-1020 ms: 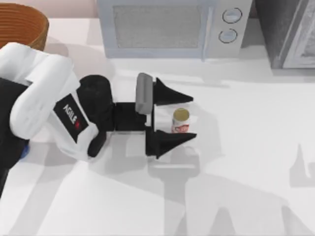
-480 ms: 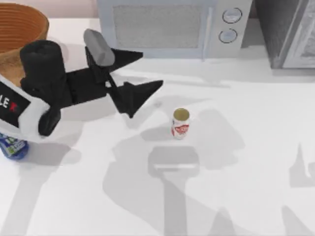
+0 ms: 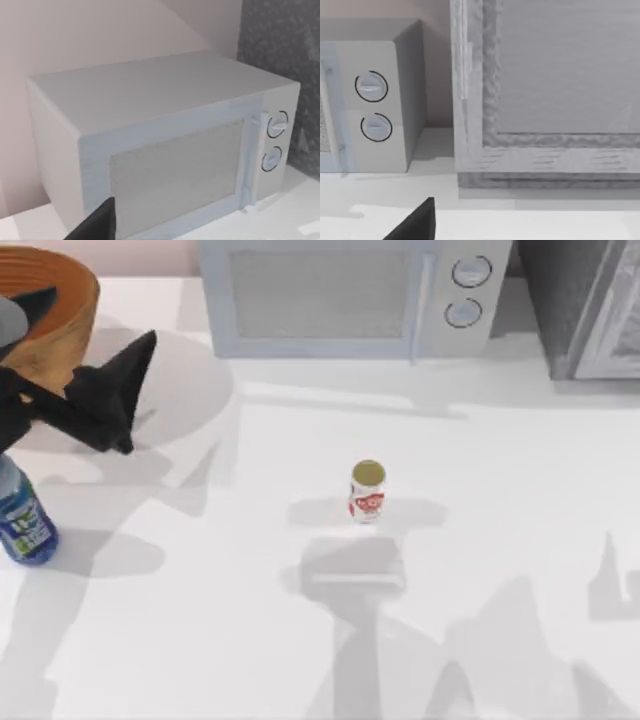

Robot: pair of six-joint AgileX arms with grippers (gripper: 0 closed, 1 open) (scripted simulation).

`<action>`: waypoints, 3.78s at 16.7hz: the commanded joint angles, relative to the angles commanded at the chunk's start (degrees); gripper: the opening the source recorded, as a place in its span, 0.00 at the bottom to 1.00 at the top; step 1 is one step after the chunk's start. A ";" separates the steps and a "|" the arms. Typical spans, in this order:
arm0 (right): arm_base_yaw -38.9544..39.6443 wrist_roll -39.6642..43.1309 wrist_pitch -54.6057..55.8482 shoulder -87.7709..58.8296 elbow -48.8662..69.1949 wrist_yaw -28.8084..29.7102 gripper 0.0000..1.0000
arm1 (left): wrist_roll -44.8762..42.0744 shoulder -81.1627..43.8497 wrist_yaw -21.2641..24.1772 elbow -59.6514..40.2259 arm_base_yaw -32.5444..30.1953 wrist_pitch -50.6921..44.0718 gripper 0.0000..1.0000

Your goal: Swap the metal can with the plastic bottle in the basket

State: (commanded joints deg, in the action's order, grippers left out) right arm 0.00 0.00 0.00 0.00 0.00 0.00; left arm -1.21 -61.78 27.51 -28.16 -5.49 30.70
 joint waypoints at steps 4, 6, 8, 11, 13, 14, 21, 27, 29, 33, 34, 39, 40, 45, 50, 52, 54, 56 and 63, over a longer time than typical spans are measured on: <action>0.00 0.00 0.00 0.00 0.00 0.00 1.00 | 0.21 28.07 -11.72 11.51 3.05 -13.18 1.00; 0.00 0.00 0.00 0.00 0.00 0.00 1.00 | 0.46 39.54 -16.70 16.65 4.05 -18.74 1.00; 0.00 0.00 0.00 0.00 0.00 0.00 1.00 | 0.71 48.70 -20.91 21.08 4.75 -23.42 1.00; 0.00 0.00 0.00 0.00 0.00 0.00 1.00 | 1.04 57.96 -25.48 25.98 5.32 -28.46 1.00; 0.00 0.00 0.00 0.00 0.00 0.00 1.00 | 1.18 61.11 -27.16 27.78 5.46 -30.30 1.00; 0.00 0.00 0.00 0.00 0.00 0.00 1.00 | 1.20 61.74 -27.50 28.14 5.48 -30.68 1.00; 0.00 0.00 0.00 0.00 0.00 0.00 1.00 | 1.19 61.00 -27.46 28.17 5.45 -30.33 1.00; 0.00 0.00 0.00 0.00 0.00 0.00 1.00 | 0.85 46.91 -26.81 29.42 6.94 -19.84 1.00; 0.00 0.00 0.00 0.00 0.00 0.00 1.00 | 0.59 39.51 -26.12 29.55 7.45 -13.39 1.00; 0.00 0.00 0.00 0.00 0.00 0.00 1.00 | 0.00 22.31 -24.43 29.69 8.52 1.72 1.00; 0.00 0.00 0.00 0.00 0.00 0.00 1.00 | -0.15 17.75 -23.97 29.68 8.79 5.73 1.00; 0.00 0.00 0.00 0.00 0.00 0.00 1.00 | -0.85 -4.53 -21.73 29.49 10.07 25.24 1.00; 0.00 0.00 0.00 0.00 0.00 0.00 1.00 | -0.97 -8.60 -21.34 29.47 10.32 28.74 1.00; 0.00 0.00 0.00 0.00 0.00 0.00 1.00 | -1.43 -25.05 -19.92 29.64 11.42 42.43 1.00; 0.00 0.00 0.00 0.00 0.00 0.00 1.00 | -1.59 -31.18 -19.48 29.90 11.89 47.20 1.00; 0.00 0.00 0.00 0.00 0.00 0.00 1.00 | -1.59 -31.18 -19.48 29.90 11.89 47.20 1.00; 0.00 0.00 0.00 0.00 0.00 0.00 1.00 | -1.57 -31.04 -19.51 29.79 11.69 47.07 1.00; 0.00 0.00 0.00 0.00 0.00 0.00 1.00 | -1.51 -31.98 -19.72 29.02 11.62 47.29 1.00; 0.00 0.00 0.00 0.00 0.00 0.00 1.00 | -1.06 -44.85 -21.11 19.69 9.96 50.66 1.00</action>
State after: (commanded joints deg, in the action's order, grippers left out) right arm 0.00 0.00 0.00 0.00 0.00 0.00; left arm -2.26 -106.63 6.40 -8.47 4.48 81.36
